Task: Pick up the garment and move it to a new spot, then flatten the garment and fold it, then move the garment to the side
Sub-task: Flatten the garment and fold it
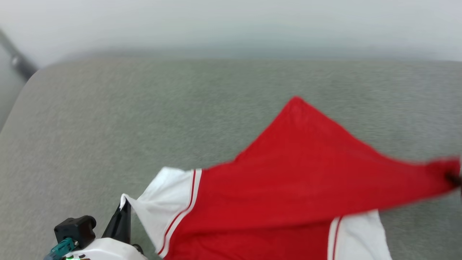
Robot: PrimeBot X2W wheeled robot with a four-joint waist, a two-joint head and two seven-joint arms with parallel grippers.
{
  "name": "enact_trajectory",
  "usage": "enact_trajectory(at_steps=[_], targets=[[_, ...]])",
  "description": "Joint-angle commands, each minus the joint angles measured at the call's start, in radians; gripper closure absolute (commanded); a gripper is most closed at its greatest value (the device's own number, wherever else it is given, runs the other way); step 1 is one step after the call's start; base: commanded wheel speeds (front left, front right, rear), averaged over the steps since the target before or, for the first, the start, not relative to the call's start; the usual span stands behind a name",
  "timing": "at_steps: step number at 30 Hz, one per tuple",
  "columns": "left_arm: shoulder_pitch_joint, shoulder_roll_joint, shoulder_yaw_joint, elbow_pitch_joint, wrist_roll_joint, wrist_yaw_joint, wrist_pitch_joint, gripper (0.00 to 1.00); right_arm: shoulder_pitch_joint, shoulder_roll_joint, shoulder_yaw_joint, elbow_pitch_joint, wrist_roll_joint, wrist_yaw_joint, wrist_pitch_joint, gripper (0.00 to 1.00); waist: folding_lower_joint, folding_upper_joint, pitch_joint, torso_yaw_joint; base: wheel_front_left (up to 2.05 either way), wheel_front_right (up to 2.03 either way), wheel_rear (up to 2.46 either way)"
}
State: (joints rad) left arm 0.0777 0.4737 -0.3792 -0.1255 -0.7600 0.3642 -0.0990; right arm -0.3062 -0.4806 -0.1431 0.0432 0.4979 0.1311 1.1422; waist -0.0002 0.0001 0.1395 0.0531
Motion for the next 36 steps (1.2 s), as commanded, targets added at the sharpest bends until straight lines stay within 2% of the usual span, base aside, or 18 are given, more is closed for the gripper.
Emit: enact_trajectory(at_steps=[1, 7, 11, 12, 13, 21, 24, 27, 30, 36], targets=[[0.014, 0.010, 0.004, -0.006, 0.000, 0.008, 0.005, 1.00, 0.062, 0.013, -0.007, -0.018, 0.003, -0.001, 0.009, 1.00, 0.0002, -0.0001, -0.049, -0.057, 0.00, 0.00, 0.00], [0.050, 0.038, 0.012, -0.022, -0.008, 0.028, 0.035, 1.00, 0.371, 0.099, -0.046, -0.075, 0.019, -0.001, 0.021, 1.00, 0.0002, -0.0001, -0.070, -0.091, 0.00, 0.00, 0.00], [0.061, 0.055, 0.021, -0.026, -0.016, 0.036, 0.050, 1.00, 0.491, 0.164, -0.039, -0.091, 0.023, -0.001, -0.021, 1.00, 0.0002, -0.0001, -0.053, -0.103, 0.00, 0.00, 0.00], [0.062, 0.058, 0.025, -0.028, -0.016, 0.037, 0.049, 1.00, 0.501, 0.172, -0.028, -0.101, 0.022, -0.001, -0.050, 0.74, 0.0002, -0.0001, -0.045, -0.106, 0.00, 0.00, 0.00], [0.065, 0.060, 0.027, -0.028, -0.019, 0.038, 0.049, 1.00, 0.508, 0.186, -0.026, -0.106, 0.023, -0.001, -0.090, 0.00, 0.0002, -0.0001, -0.040, -0.109, 0.00, 0.00, 0.00], [0.066, 0.062, 0.030, -0.038, -0.031, 0.032, 0.053, 1.00, 0.397, 0.196, -0.009, -0.095, -0.034, -0.001, -0.485, 0.00, 0.0002, -0.0001, -0.010, -0.122, 0.00, 0.00, 0.00], [0.045, 0.068, 0.029, -0.045, -0.027, 0.026, 0.056, 1.00, 0.306, 0.200, -0.003, -0.066, -0.043, -0.001, -0.605, 0.00, 0.0002, -0.0001, 0.014, -0.120, 0.00, 0.00, 0.00], [0.019, 0.071, 0.029, -0.050, -0.018, 0.022, 0.057, 1.00, 0.201, 0.198, 0.011, -0.021, -0.047, -0.001, -0.677, 0.00, 0.0002, -0.0001, 0.053, -0.111, 0.00, 0.00, 0.00], [-0.009, 0.069, 0.025, -0.055, -0.012, 0.013, 0.053, 1.00, 0.086, 0.189, 0.050, 0.026, -0.036, -0.001, -0.670, 0.00, 0.0002, -0.0001, 0.096, -0.098, 0.00, 0.00, 0.00], [-0.078, 0.047, 0.004, -0.049, 0.003, -0.016, 0.035, 1.00, -0.117, 0.161, 0.146, 0.124, -0.011, -0.001, -0.455, 0.00, 0.0002, -0.0001, 0.174, -0.057, 0.00, 0.00, 0.00]])
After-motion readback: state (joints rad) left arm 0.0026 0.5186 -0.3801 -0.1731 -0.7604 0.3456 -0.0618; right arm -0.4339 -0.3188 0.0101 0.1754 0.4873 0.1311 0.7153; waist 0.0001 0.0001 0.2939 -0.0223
